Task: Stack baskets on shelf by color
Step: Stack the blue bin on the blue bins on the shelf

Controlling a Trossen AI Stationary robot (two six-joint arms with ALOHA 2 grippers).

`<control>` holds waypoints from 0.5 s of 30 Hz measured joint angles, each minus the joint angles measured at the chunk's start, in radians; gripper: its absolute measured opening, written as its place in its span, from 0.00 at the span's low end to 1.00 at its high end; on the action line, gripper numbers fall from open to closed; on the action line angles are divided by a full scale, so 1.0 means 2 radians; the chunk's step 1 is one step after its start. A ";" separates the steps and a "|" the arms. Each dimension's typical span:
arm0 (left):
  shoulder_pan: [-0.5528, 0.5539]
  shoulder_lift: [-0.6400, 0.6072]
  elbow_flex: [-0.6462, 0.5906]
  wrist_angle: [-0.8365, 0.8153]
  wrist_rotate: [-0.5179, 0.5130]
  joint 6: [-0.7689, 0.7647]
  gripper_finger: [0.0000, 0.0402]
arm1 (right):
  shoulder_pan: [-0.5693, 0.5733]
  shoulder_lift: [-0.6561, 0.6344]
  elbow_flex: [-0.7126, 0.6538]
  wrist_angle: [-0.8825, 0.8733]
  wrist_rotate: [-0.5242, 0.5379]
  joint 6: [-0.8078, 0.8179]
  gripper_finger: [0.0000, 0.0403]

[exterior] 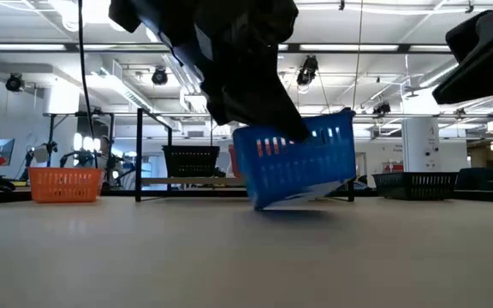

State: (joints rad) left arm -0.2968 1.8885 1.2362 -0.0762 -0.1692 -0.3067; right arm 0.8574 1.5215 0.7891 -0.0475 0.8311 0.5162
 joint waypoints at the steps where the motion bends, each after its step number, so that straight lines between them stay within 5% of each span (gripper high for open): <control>1: 0.002 0.000 0.000 0.002 0.000 0.000 0.03 | 0.000 0.000 0.000 0.002 0.000 0.000 0.08; 10: 0.011 0.003 -0.001 0.007 0.000 0.002 0.04 | -0.028 0.000 0.001 0.019 -0.001 -0.008 0.09; 15: 0.011 0.014 -0.001 0.034 0.001 0.008 0.11 | -0.065 0.001 0.006 0.018 -0.044 -0.030 0.18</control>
State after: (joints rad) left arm -0.2745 1.9169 1.2334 -0.0092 -0.1666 -0.2906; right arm 0.7271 1.5227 0.8018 -0.0110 0.7436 0.4553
